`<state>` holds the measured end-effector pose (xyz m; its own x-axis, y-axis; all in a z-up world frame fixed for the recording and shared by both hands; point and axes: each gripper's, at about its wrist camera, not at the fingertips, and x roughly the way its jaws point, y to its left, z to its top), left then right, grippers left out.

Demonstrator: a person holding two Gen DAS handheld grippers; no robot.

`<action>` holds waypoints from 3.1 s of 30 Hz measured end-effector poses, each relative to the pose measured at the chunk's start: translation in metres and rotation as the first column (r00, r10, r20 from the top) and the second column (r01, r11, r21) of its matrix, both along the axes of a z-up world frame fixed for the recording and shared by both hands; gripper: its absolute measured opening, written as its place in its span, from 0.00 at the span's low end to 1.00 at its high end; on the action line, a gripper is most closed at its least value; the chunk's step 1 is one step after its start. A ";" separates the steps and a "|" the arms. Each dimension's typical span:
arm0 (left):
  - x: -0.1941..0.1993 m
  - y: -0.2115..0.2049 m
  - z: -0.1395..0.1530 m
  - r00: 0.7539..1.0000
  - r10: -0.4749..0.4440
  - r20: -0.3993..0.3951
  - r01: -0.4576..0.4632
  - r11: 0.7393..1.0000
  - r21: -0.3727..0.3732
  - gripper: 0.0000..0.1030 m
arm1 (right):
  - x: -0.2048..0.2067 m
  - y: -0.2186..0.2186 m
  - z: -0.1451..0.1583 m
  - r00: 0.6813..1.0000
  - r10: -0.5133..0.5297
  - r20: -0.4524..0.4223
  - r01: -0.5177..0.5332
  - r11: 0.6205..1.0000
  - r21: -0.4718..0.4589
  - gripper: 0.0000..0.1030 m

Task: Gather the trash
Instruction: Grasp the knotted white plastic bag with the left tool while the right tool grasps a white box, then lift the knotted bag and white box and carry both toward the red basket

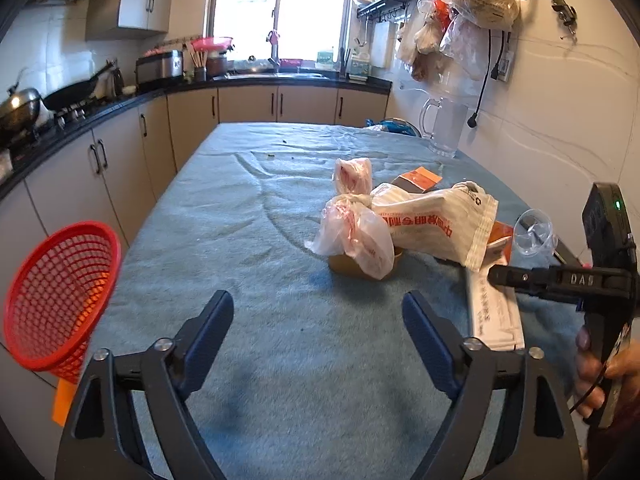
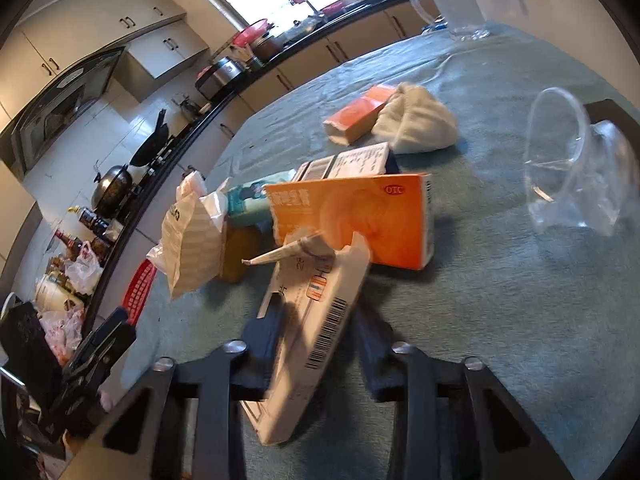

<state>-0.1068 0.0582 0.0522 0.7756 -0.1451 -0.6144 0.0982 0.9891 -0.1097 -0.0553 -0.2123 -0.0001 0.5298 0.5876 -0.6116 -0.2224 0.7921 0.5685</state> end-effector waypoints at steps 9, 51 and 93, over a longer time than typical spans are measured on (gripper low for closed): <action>0.039 0.005 0.006 0.996 -0.050 -0.068 0.043 0.993 -0.107 0.75 | -0.022 0.000 0.017 0.995 0.013 0.097 -0.018 0.998 0.059 0.18; 0.099 -0.002 -0.009 0.980 -0.116 -0.162 0.092 0.984 -0.152 0.38 | -0.040 -0.029 0.035 0.986 -0.034 0.166 0.011 0.991 0.137 0.15; -0.016 0.213 0.024 0.963 0.271 -0.009 -0.270 0.956 -0.113 0.38 | 0.003 0.227 0.091 0.905 0.372 0.206 -0.396 0.914 0.089 0.15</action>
